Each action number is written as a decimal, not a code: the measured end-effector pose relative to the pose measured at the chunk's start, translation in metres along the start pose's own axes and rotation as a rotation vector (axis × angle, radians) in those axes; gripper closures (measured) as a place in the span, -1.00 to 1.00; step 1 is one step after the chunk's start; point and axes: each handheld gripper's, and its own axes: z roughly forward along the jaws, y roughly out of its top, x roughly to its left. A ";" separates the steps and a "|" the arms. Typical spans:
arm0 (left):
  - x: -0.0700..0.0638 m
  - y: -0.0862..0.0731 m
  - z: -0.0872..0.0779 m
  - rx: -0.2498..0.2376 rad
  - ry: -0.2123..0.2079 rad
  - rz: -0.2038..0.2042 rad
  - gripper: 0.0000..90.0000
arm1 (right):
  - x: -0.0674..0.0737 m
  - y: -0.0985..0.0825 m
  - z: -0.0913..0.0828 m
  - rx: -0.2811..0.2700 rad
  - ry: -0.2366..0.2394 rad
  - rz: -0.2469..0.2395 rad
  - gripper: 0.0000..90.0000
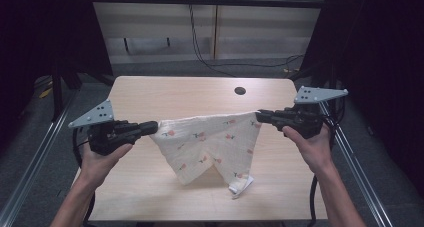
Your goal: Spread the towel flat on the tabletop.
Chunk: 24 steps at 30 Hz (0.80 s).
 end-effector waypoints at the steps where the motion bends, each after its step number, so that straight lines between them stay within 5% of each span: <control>1: -0.003 0.002 -0.002 0.001 0.001 0.007 0.95 | 0.004 0.002 -0.003 0.001 0.005 -0.010 0.92; 10: -0.012 0.025 -0.020 -0.028 0.015 0.008 0.95 | 0.035 0.020 -0.029 -0.072 0.033 -0.066 0.93; 13: -0.009 0.023 -0.015 -0.019 0.018 0.000 0.95 | 0.037 0.014 -0.025 -0.035 0.008 -0.068 0.93; 24: 0.035 -0.009 0.036 0.064 0.069 -0.082 0.95 | -0.009 -0.029 0.016 0.030 -0.026 0.041 0.92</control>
